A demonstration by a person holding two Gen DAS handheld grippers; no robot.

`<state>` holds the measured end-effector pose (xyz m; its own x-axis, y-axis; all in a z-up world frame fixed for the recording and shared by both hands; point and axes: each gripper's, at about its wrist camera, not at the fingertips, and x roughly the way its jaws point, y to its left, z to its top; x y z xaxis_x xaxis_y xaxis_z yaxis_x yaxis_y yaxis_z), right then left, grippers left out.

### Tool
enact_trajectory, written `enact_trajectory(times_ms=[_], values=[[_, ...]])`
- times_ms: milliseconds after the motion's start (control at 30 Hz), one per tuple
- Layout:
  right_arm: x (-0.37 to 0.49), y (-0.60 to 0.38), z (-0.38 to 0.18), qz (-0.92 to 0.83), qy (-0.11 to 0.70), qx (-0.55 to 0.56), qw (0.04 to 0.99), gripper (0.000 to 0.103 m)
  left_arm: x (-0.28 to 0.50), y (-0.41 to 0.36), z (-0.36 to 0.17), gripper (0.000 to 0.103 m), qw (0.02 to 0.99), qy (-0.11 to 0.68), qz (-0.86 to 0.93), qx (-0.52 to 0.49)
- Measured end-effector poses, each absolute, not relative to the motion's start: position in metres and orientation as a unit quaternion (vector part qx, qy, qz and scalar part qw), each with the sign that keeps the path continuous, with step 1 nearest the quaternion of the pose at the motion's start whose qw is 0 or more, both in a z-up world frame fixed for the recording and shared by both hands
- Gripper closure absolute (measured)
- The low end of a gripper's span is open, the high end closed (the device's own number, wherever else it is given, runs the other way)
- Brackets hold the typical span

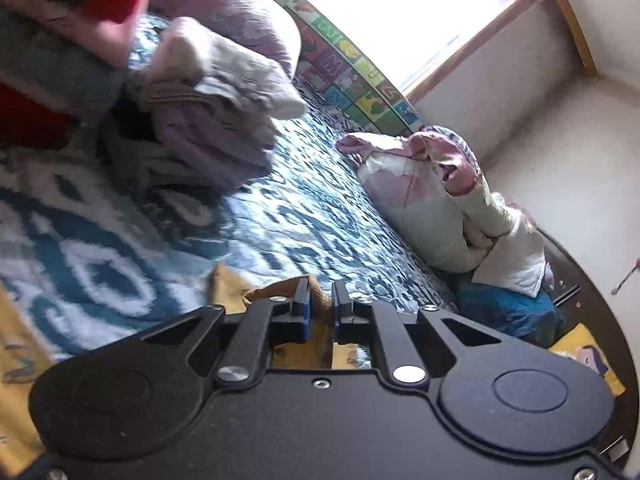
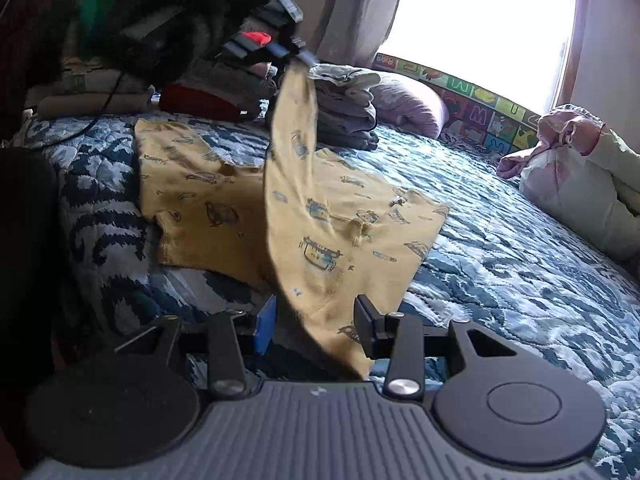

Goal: Fold clothes

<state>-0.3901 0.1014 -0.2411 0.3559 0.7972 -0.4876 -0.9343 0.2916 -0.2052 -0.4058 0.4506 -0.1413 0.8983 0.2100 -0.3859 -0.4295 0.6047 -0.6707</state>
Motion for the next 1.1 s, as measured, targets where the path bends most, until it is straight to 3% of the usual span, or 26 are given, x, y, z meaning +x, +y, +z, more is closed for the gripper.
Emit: enact_trajectory(times_ms=[67,267,800,1100], values=[[-0.390,0.102,-0.241,0.550,0.150,-0.233,0.788,0.062,-0.388,0.446,-0.136,0.096,0.889,0.143,0.176,-0.398],[-0.377,0.097,-0.238,0.556,0.190,-0.189,0.786,0.082,-0.328,0.429,-0.131,0.096,0.898,0.174,0.176,-0.365],[-0.336,0.081,-0.243,0.558,0.274,-0.084,0.779,0.085,-0.217,0.407,-0.180,0.096,0.886,0.265,0.239,-0.297],[-0.325,0.081,-0.247,0.561,0.303,-0.053,0.768,0.086,-0.180,0.390,-0.195,0.096,0.892,0.306,0.259,-0.208]])
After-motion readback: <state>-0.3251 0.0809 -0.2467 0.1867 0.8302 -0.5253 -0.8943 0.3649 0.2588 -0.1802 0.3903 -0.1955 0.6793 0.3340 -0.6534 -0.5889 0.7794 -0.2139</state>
